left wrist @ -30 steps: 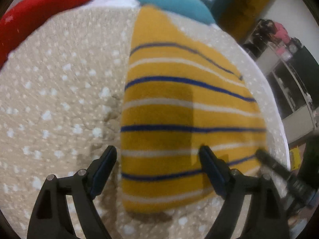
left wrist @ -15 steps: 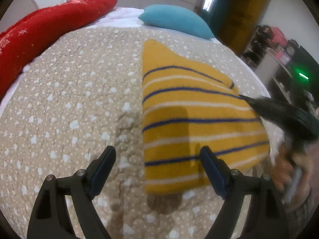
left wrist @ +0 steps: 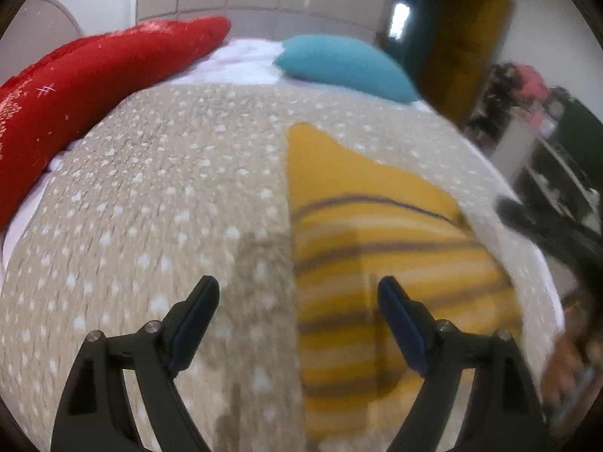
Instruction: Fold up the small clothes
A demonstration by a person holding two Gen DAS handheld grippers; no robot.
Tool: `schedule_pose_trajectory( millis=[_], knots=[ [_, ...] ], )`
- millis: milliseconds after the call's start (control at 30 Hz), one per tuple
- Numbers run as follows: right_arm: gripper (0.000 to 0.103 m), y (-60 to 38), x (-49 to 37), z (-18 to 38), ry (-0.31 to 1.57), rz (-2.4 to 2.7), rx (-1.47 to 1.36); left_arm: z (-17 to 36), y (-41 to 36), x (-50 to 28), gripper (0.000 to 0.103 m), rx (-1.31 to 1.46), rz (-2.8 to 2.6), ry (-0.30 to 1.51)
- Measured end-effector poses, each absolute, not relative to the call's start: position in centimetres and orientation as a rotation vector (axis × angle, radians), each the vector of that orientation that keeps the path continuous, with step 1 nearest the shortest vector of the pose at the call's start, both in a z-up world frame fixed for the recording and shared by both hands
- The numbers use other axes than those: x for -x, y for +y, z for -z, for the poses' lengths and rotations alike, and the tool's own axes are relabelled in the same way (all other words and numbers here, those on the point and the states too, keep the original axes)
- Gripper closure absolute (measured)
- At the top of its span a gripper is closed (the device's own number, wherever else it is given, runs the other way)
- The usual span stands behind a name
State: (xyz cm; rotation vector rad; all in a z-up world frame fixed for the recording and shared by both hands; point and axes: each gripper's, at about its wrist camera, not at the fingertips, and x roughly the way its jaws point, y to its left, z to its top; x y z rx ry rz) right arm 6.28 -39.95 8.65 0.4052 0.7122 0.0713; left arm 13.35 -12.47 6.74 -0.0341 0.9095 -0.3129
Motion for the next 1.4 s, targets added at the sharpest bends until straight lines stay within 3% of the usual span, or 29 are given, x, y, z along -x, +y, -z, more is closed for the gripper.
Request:
schedule_pose_trajectory(
  millis=[267, 500, 633, 800, 1033, 1167, 1267, 1400],
  knots=[
    [0.075, -40.9, -10.5, -1.6, 0.863, -0.077, -0.560, -4.1, -14.2, -16.8, 0.009, -0.060, 0.282, 0.989],
    [0.072, -40.6, -10.1, -5.4, 0.808, -0.085, -0.462, -8.6, -15.2, -17.6, 0.011, -0.096, 0.318, 0.865],
    [0.072, -40.3, -12.4, -4.6, 0.834, -0.067, -0.466, -5.4, -16.7, -21.2, 0.010, -0.149, 0.271, 0.989],
    [0.071, -40.9, -13.4, -2.4, 0.860, -0.036, -0.509, -3.6, -14.4, -22.3, 0.007, 0.063, 0.295, 1.075],
    [0.070, -40.1, -8.4, -6.1, 0.742, -0.103, -0.522, -7.3, -11.2, -16.2, 0.007, 0.115, 0.275, 0.913],
    [0.067, -36.5, -6.6, -5.3, 0.754, -0.121, -0.378, -7.3, -10.2, -12.9, 0.007, 0.126, 0.246, 0.861],
    [0.067, -35.1, -6.0, -3.9, 0.793, -0.073, -0.256, -7.2, -10.1, -10.7, 0.007, 0.063, 0.209, 0.805],
    [0.065, -35.3, -4.0, -6.2, 0.752, -0.026, -0.272, -8.0, -9.7, -8.1, 0.003, -0.030, 0.146, 0.634]
  ],
)
